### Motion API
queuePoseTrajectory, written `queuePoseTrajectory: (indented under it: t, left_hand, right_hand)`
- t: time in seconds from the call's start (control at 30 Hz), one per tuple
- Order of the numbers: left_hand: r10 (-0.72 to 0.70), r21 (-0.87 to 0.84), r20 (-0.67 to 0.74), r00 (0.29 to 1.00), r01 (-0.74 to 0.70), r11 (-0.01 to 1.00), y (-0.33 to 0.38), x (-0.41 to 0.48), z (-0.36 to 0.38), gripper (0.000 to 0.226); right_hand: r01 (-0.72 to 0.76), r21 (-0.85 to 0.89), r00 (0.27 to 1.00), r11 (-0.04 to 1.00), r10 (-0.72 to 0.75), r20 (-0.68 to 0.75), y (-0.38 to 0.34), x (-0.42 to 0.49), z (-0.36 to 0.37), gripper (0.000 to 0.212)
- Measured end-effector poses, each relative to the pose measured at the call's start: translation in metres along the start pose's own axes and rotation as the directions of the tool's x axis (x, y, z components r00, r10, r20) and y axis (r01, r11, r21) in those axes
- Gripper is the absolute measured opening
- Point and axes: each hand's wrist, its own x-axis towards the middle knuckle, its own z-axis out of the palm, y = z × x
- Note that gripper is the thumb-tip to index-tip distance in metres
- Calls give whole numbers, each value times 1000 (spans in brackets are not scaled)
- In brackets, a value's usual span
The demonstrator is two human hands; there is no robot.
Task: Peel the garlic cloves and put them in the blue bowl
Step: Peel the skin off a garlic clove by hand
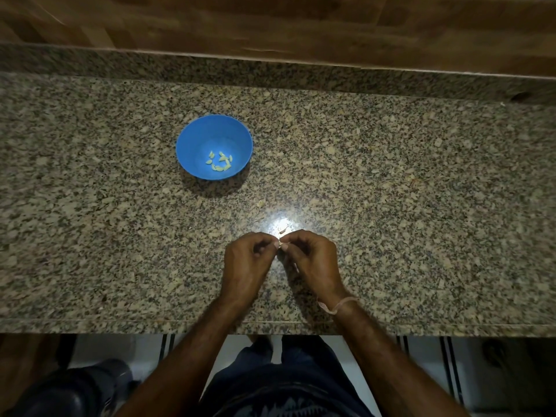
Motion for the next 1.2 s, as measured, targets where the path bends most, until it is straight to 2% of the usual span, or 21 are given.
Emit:
queuePoseTrajectory:
  t: [0.27, 0.57, 0.7, 0.8, 0.87, 1.03, 1.13, 1.2]
  left_hand:
    - [-75, -95, 66, 995, 81, 992, 1, 6, -7, 10]
    - [-160, -194, 102, 982, 177, 965, -7, 7, -5, 10]
    - [-316, -337, 139, 939, 345, 876, -13, 6, 3, 15]
    - [-449, -485, 197, 871, 485, 728, -18, 5, 13, 13]
    - [-468, -526, 196, 862, 495, 692, -21, 4, 18, 12]
    - [-354, -411, 124, 927, 372, 832, -21, 2, 19, 16]
    - [-273, -249, 73, 959, 283, 926, -19, 3, 20, 19]
    - [-227, -121, 41, 973, 230, 966, -17, 1, 23, 18]
  right_hand:
    - [33, -15, 999, 999, -33, 18, -8, -2, 1, 15]
    - [94, -127, 995, 987, -91, 31, -5, -2, -1, 12]
    - [139, -206, 990, 969, -137, 21, -2, 0, 0, 11]
    - [159, -230, 987, 960, -160, 13, -2, 1, 1, 13]
    - [94, -164, 995, 982, -96, -5, -3, 0, 1, 15]
    - [-155, 135, 988, 979, 154, 19, -1, -1, 2, 7]
    - [-330, 442, 941, 834, 325, 91, -5, -5, 5, 9]
    - [-399, 532, 908, 747, 403, 115, -8, -8, 7, 14]
